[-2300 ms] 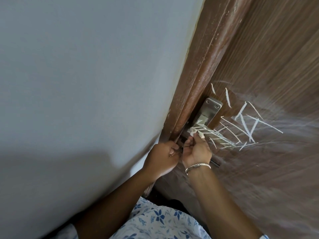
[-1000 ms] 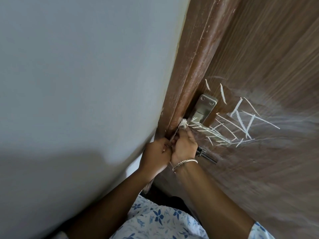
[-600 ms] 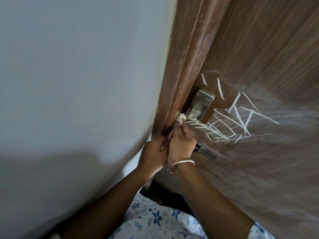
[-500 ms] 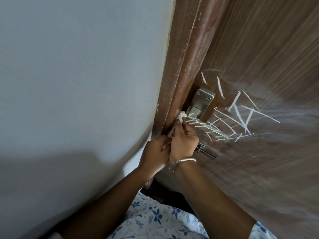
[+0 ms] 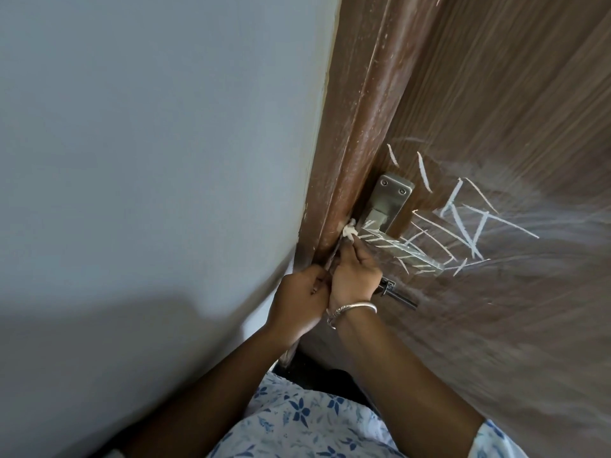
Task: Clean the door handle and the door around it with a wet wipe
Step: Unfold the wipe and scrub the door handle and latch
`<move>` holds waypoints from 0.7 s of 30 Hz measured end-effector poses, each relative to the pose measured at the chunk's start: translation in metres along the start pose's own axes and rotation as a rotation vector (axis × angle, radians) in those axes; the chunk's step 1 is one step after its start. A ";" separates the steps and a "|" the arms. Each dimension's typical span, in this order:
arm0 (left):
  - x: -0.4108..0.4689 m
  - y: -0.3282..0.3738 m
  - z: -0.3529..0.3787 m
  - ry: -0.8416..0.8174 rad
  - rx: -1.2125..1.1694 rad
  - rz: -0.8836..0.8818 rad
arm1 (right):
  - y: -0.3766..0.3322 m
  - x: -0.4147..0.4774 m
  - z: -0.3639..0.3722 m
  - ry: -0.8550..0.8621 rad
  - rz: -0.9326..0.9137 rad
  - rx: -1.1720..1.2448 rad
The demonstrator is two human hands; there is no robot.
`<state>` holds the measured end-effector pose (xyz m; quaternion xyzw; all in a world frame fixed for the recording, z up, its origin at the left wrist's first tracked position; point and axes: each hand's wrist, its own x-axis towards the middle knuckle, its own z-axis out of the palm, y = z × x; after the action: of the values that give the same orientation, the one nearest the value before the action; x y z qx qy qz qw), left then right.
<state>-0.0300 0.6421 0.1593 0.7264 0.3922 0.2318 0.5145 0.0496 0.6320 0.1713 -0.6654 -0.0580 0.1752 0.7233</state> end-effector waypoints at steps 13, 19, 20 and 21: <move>0.000 0.002 0.004 -0.030 0.064 0.080 | 0.015 -0.002 -0.032 -0.005 -0.024 -0.059; 0.000 0.000 0.005 -0.025 0.049 0.080 | 0.002 0.004 -0.035 0.066 0.054 0.131; 0.000 -0.001 0.006 -0.027 0.042 0.078 | -0.002 0.004 -0.033 0.066 0.053 0.155; 0.000 -0.001 0.006 -0.029 0.033 0.077 | -0.005 0.005 -0.032 0.067 0.070 0.190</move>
<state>-0.0260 0.6389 0.1562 0.7527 0.3603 0.2343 0.4987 0.0650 0.6032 0.1719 -0.6010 0.0063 0.1827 0.7781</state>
